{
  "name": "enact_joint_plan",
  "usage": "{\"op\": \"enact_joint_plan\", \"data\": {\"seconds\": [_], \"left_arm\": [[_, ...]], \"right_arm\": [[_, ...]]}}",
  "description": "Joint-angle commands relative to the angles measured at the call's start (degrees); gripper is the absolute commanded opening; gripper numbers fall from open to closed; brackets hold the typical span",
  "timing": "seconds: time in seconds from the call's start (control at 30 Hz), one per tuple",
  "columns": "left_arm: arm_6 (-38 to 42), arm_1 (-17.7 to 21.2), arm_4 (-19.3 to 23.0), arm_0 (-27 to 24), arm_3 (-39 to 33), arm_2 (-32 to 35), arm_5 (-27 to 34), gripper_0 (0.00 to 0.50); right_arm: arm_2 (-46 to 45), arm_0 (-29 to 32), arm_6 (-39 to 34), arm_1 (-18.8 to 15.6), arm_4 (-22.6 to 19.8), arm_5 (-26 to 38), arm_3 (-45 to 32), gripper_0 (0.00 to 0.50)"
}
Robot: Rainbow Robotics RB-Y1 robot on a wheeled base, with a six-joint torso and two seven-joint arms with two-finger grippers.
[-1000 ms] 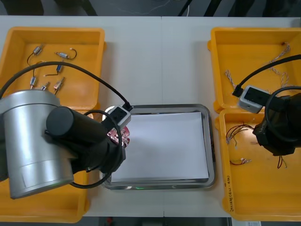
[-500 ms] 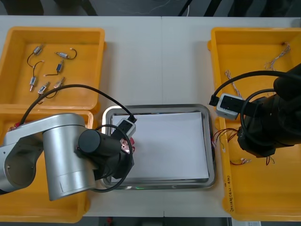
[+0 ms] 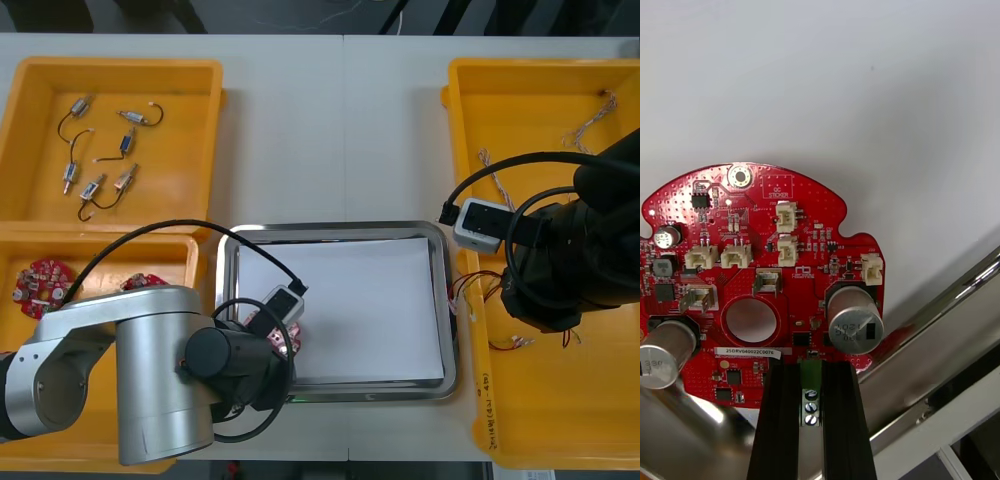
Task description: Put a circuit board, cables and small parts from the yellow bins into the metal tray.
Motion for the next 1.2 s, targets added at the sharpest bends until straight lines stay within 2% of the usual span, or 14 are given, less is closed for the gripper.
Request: {"op": "enact_joint_plan", "data": {"seconds": [0.03, 0.33, 0.37, 0.4, 0.43, 0.47, 0.5, 0.93, 1.2], "left_arm": [[6.93, 0.87, -0.95, -1.75, 1.18, -1.90, -3.01, 0.000], [7.55, 0.78, -0.51, -1.75, 1.18, -1.99, -3.19, 0.005], [7.64, 0.78, -0.51, -1.75, 1.18, -1.99, -3.19, 0.067], [7.72, 0.78, -0.69, -1.75, 1.18, -1.90, -3.10, 0.186], [7.90, 0.78, -0.95, -1.75, 1.09, -1.99, -3.10, 0.334], [8.08, 0.78, -1.13, -1.75, 1.00, -1.99, -3.19, 0.402], [8.25, 0.78, -1.22, -1.75, 1.00, -1.90, -3.19, 0.500], [10.10, 1.92, -1.04, -1.67, -3.04, -1.19, -2.31, 0.500], [9.75, 2.28, 3.97, -1.67, -6.82, 5.22, 4.72, 0.500]], "right_arm": [[0.99, -1.93, -2.46, -2.25, 0.51, 0.21, -0.59, 0.000], [0.90, -1.84, -2.55, -2.25, 0.43, 0.21, -0.59, 0.000], [0.99, -1.84, -2.55, -2.25, 0.43, 0.21, -0.51, 0.000], [0.99, -1.84, -2.55, -2.25, 0.43, 0.21, -0.59, 0.000], [0.99, -1.84, -2.55, -2.25, 0.43, 0.21, -0.59, 0.000], [0.99, -1.84, -2.55, -2.25, 0.43, 0.21, -0.59, 0.000], [0.90, -1.84, -2.64, -2.25, 0.34, 0.21, -0.59, 0.000], [0.90, -1.93, -2.81, -2.25, -0.28, 0.21, -0.59, 0.000], [2.22, -3.16, -2.46, -2.25, -2.83, -0.36, -0.59, 0.000]]}}
